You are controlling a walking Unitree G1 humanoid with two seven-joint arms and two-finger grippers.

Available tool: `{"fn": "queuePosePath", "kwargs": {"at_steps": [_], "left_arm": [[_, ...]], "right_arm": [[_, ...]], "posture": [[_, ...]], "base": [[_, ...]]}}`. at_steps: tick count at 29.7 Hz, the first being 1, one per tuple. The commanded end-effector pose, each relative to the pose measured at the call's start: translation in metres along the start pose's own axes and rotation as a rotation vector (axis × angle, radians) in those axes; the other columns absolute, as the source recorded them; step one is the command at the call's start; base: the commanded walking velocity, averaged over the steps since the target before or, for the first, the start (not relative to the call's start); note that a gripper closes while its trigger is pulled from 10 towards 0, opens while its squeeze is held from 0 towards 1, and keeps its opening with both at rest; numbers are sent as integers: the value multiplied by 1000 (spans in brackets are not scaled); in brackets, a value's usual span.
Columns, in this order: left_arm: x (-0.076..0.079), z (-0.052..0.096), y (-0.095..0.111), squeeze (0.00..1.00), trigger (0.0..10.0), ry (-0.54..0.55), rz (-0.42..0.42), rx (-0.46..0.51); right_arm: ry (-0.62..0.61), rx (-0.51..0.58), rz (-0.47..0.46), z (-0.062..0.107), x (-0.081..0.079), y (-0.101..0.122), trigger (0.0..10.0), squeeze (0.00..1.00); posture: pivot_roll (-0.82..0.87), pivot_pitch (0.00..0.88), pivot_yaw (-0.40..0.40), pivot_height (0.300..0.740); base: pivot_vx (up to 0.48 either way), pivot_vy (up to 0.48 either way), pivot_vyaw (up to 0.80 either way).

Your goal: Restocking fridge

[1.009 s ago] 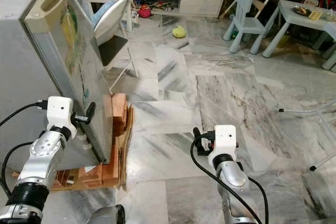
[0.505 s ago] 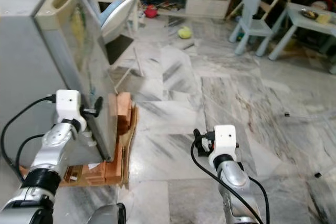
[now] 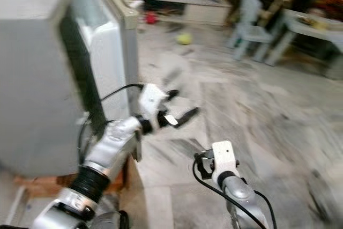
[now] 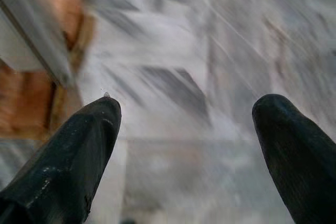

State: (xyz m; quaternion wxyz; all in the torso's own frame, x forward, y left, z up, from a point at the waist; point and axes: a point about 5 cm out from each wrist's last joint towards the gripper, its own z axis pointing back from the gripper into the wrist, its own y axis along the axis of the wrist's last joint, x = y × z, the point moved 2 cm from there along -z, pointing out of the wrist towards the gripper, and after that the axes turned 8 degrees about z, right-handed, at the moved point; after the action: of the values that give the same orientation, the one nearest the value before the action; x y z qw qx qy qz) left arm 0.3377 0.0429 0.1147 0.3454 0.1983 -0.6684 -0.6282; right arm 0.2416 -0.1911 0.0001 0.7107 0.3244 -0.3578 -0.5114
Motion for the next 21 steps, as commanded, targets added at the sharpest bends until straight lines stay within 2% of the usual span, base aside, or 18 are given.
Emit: {"fn": "queuePosePath", "kwargs": {"at_steps": [1,3,5,7,9,13,21], "left_arm": [[-14,8,6,0,10000,54,-3,19],[-26,21,9,0,10000,89,-1,28],[-30,26,10,0,10000,107,6,39],[-42,39,6,0,10000,160,14,40],[-45,43,3,0,10000,186,15,41],[-42,40,2,0,10000,190,3,41],[-37,32,6,0,10000,180,-18,51]], "right_arm": [[-31,33,3,-2,5,10,10000,0],[-63,74,5,-3,9,18,10000,0],[-74,90,6,-3,11,21,10000,0],[-68,138,-8,-4,9,31,10000,0],[-61,131,-30,-5,7,30,10000,0],[-39,141,-10,-6,0,32,10000,0],[-42,148,-12,-7,0,33,10000,0]], "posture": [[26,13,-85,740],[29,13,-84,740],[29,13,-84,740],[34,11,-84,740],[34,11,-84,740],[36,12,-89,740],[29,12,-82,740]], "base": [[0,0,0],[0,0,0],[0,0,0],[0,-377,0],[0,-426,0],[217,-389,0],[334,-341,0]]}}
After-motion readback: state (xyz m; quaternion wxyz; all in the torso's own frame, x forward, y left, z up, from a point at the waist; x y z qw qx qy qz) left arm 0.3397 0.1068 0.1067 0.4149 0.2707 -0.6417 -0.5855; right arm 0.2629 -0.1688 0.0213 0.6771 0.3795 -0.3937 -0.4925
